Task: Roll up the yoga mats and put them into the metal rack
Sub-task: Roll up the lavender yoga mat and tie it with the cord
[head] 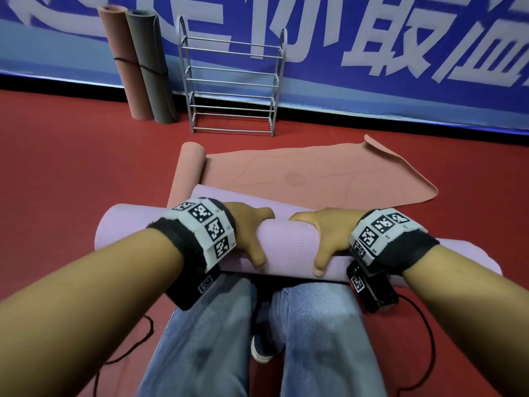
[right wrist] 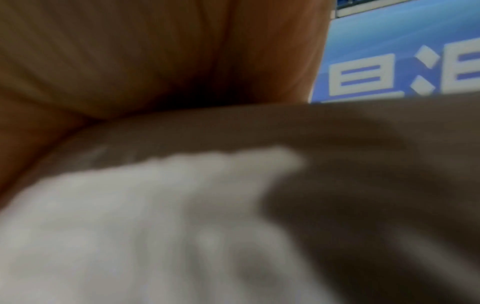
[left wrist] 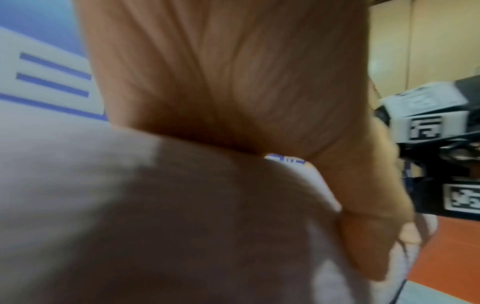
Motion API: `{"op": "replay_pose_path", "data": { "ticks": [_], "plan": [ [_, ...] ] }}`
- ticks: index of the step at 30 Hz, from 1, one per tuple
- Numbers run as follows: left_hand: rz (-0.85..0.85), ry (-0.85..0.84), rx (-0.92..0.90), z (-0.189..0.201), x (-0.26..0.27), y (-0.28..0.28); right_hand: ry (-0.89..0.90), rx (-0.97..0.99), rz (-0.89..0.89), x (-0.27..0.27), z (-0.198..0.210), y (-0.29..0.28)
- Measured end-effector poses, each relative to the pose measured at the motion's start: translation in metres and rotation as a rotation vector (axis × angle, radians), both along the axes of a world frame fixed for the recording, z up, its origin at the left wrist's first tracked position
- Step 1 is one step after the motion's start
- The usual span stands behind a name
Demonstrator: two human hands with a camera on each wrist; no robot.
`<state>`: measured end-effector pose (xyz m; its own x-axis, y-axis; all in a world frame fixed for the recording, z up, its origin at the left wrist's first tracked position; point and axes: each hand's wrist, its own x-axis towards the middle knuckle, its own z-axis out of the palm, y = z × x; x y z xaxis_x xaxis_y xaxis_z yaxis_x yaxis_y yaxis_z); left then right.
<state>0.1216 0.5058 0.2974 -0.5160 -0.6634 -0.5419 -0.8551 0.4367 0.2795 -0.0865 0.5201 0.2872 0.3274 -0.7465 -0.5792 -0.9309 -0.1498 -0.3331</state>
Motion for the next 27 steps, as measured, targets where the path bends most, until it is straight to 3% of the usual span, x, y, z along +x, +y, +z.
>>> {"op": "replay_pose_path", "data": {
  "ticks": [3,7,13,17,22,27],
  "plan": [
    [-0.063,-0.153,-0.247,-0.004,0.001,0.012,-0.005,0.036,-0.024,0.000,-0.003,-0.006],
    [-0.026,-0.280,-0.261,-0.009,0.000,0.027,-0.007,0.073,-0.041,0.003,-0.006,-0.007],
    [0.013,-0.270,-0.270,-0.011,-0.004,0.026,-0.016,0.041,-0.052,0.005,-0.011,0.000],
    [0.026,-0.243,-0.256,-0.014,-0.008,0.019,0.101,-0.109,-0.041,0.004,-0.011,0.009],
    [0.062,-0.144,-0.051,-0.014,-0.005,-0.006,0.176,-0.302,-0.013,0.008,-0.022,0.027],
    [0.067,-0.082,0.014,-0.021,-0.004,-0.018,0.150,-0.312,-0.025,0.008,-0.029,0.020]
  ]
}}
